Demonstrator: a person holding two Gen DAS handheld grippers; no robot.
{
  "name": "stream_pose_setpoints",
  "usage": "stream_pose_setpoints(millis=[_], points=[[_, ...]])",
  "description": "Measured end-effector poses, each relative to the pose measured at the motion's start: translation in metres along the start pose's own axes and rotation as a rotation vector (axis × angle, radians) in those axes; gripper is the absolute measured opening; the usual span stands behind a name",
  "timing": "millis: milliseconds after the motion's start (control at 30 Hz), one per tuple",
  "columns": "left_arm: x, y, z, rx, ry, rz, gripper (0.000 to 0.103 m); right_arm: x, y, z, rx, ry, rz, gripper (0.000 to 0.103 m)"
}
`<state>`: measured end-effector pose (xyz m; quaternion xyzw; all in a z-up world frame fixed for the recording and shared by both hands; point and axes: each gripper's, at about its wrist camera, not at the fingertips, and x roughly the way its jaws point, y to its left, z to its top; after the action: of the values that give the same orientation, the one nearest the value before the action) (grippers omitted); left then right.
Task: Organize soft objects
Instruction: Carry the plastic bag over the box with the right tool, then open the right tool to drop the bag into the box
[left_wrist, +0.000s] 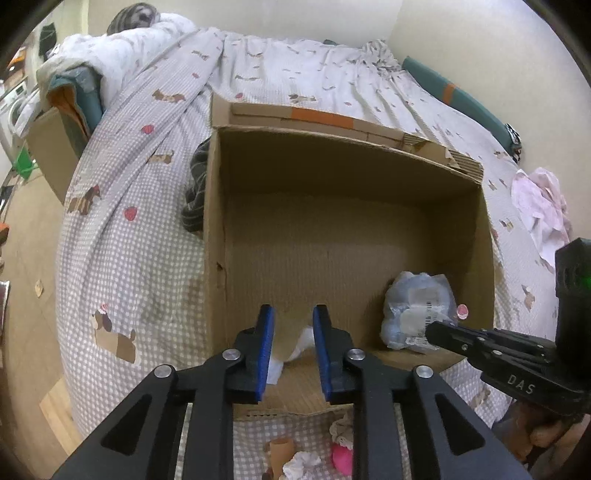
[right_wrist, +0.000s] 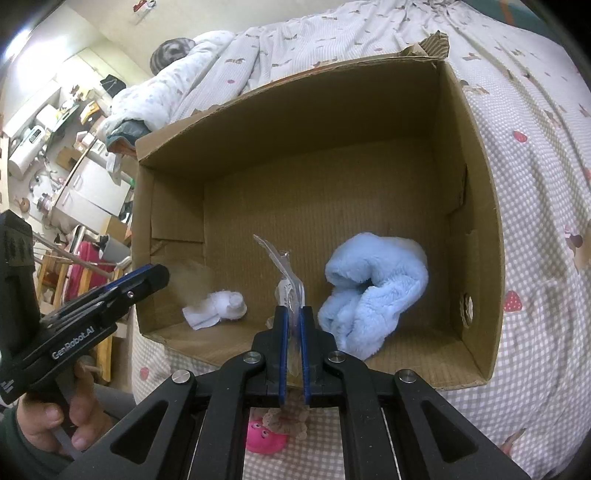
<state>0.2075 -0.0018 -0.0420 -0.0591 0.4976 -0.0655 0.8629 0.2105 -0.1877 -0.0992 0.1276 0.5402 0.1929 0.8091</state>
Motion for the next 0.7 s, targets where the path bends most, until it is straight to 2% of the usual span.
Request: stream_pose_setpoints(millis=[33,100,133,333,400,433,500,533,567,700], points=[[-0.001,-0.003,0.000,0.009,-0.004,-0.004,0.031,0.001,0.001,0.000,-0.001,0.000,-0.001,0.008],[-0.005,-0.006,0.000,0.019,-0.014,0.000,0.066,0.001,0.002,0.000,-0.002,0.001,-0.002,0.008],[-0.008,-0.008,0.001,0.024,-0.021,0.004,0.071,0.002,0.002,0.000,-0.002,0.002,-0.003,0.008],[-0.017,-0.014,0.002,0.064,-0.067,0.068,0.072,-0.004,0.004,0.002,-0.008,-0.032,0.007,0.009],[-0.019,-0.012,0.002,0.053,-0.080,0.094,0.072,-0.007,0.004,0.003,-0.001,-0.049,0.015,0.015],[-0.020,-0.011,0.003,0.046,-0.086,0.093,0.072,-0.009,0.003,0.004,0.005,-0.060,0.021,0.026],[-0.024,-0.008,0.005,0.028,-0.107,0.091,0.072,-0.014,0.002,0.006,0.017,-0.094,0.041,0.057],[-0.025,-0.007,0.005,0.023,-0.115,0.094,0.072,-0.019,0.003,0.006,0.019,-0.121,0.041,0.080],[-0.027,-0.007,0.006,0.017,-0.125,0.098,0.075,-0.023,0.004,0.007,0.017,-0.148,0.034,0.083],[-0.030,-0.005,0.007,0.009,-0.140,0.088,0.087,-0.032,0.005,0.010,0.008,-0.197,0.019,0.083]])
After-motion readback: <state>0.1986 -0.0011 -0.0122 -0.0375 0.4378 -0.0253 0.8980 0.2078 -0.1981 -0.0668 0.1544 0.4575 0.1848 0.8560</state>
